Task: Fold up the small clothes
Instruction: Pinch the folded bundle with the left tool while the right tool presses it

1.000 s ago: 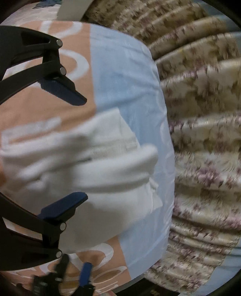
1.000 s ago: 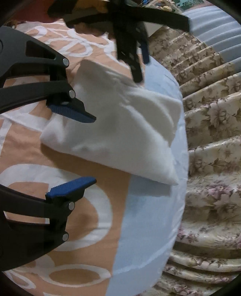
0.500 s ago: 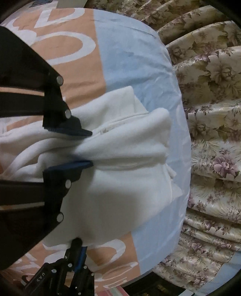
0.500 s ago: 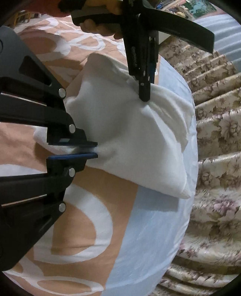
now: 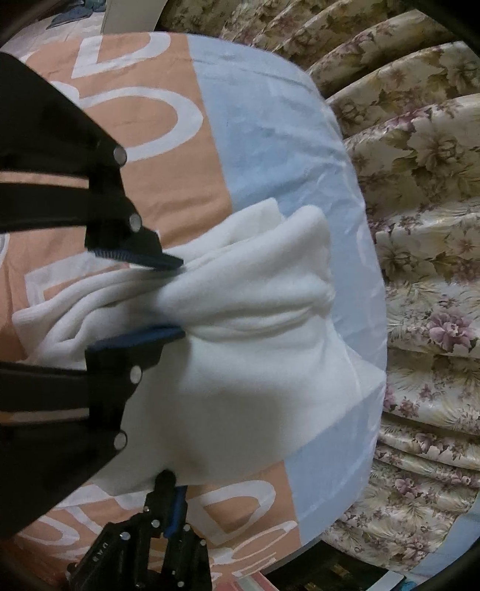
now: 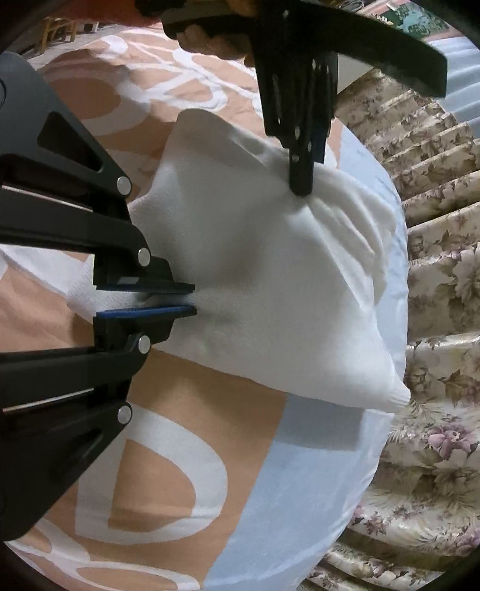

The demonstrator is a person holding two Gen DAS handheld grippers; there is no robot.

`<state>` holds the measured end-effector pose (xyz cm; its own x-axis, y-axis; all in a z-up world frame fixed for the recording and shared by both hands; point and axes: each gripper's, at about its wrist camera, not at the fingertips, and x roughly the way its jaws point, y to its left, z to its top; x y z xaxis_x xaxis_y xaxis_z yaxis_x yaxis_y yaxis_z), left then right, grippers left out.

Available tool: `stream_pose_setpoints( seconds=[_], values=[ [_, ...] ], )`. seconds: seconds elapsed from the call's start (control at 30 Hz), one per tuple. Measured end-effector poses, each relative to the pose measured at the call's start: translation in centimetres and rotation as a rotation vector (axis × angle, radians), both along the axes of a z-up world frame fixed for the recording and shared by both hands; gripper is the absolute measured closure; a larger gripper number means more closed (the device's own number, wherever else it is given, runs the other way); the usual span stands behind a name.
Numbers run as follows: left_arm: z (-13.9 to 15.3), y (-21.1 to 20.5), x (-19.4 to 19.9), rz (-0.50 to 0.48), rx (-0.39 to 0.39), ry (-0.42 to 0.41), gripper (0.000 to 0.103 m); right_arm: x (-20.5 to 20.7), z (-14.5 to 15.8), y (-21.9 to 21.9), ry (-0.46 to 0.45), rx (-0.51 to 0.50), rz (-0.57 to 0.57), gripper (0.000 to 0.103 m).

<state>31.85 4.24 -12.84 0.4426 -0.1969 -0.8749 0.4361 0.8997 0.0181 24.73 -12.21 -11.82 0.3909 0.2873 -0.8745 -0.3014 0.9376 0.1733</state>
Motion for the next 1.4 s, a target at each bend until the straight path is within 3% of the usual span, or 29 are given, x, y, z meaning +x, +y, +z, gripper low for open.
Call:
stream_pose_setpoints(
  seconds=[0.27,0.4,0.5,0.6,0.67,0.7,0.73,0.87,0.93,1.17,1.4],
  values=[
    [0.4,0.8,-4.1,0.026,-0.005,0.009,0.061,0.0,2.0,-1.7,-0.038,0.033,-0.025,0.090],
    [-0.5,0.5,-6.9,0.066,0.035,-0.005,0.043,0.6,2.5,-2.1,-0.062,0.039,-0.049,0.081],
    [-0.9,0.5,-8.2,0.100,-0.022,0.010,0.043,1.2,3.4,-2.5,-0.106,0.055,-0.082,0.069],
    [-1.3,0.0,-8.2,0.115,-0.050,0.016,0.043,3.1,3.6,-2.9,-0.099,0.096,-0.114,0.067],
    [-1.6,-0.4,-8.1,0.104,-0.062,0.033,0.047,4.6,2.9,-3.0,-0.064,0.107,-0.132,0.067],
    [-1.7,-0.5,-7.9,0.091,-0.074,0.041,0.059,5.1,2.6,-3.1,-0.047,0.112,-0.139,0.069],
    [-2.0,-0.8,-7.6,0.079,-0.079,0.050,0.065,5.6,2.1,-3.2,-0.024,0.127,-0.146,0.078],
    [-1.8,-0.3,-6.7,0.049,-0.080,0.078,0.087,5.9,1.5,-2.5,-0.014,0.112,-0.127,0.091],
    [-1.6,0.2,-6.3,0.027,-0.085,0.093,0.089,5.8,1.8,-2.4,-0.033,0.096,-0.115,0.096],
    [-1.5,1.7,-6.1,-0.060,-0.053,0.107,0.089,5.3,2.1,-1.6,-0.090,-0.035,-0.026,0.096],
    [-1.7,0.4,-7.5,-0.065,0.029,0.031,0.089,1.8,2.9,-1.4,-0.056,0.064,-0.013,0.090]
  ],
)
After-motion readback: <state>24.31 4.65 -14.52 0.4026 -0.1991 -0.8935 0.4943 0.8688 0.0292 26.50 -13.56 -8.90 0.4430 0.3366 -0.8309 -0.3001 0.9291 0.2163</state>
